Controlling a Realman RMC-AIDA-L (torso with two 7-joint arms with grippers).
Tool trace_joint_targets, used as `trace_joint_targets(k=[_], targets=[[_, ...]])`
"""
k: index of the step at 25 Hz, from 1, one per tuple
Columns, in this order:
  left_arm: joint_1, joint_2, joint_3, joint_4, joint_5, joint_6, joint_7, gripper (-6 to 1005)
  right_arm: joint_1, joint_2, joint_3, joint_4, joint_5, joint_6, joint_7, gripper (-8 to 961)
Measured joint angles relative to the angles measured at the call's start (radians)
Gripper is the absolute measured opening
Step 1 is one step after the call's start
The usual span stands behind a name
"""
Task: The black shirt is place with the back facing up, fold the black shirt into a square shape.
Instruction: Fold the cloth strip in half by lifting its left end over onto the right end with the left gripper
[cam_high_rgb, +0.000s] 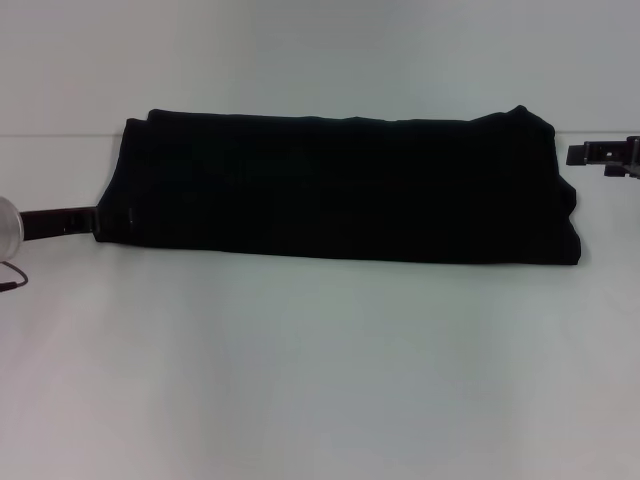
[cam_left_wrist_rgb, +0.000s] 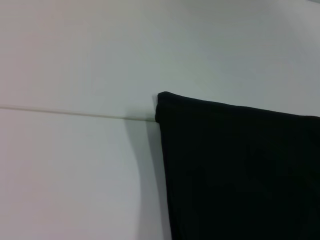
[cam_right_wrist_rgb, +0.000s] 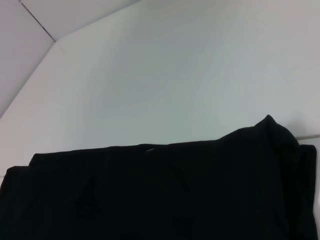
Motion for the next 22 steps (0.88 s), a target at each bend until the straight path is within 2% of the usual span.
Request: trace_joint_targets(k=[20, 22], targets=[[-0.001, -0.006, 0.067, 0.005, 0.003, -0.023, -0.006, 849, -0.008, 0.004, 0.004, 0.0, 0.002, 0.011, -0.008, 806], [-0.001, -0.007, 0.067, 0.006, 0.003, -0.024, -0.007, 772, -0.009, 0.004, 0.004, 0.0, 0.002, 0.011, -0.008, 804]])
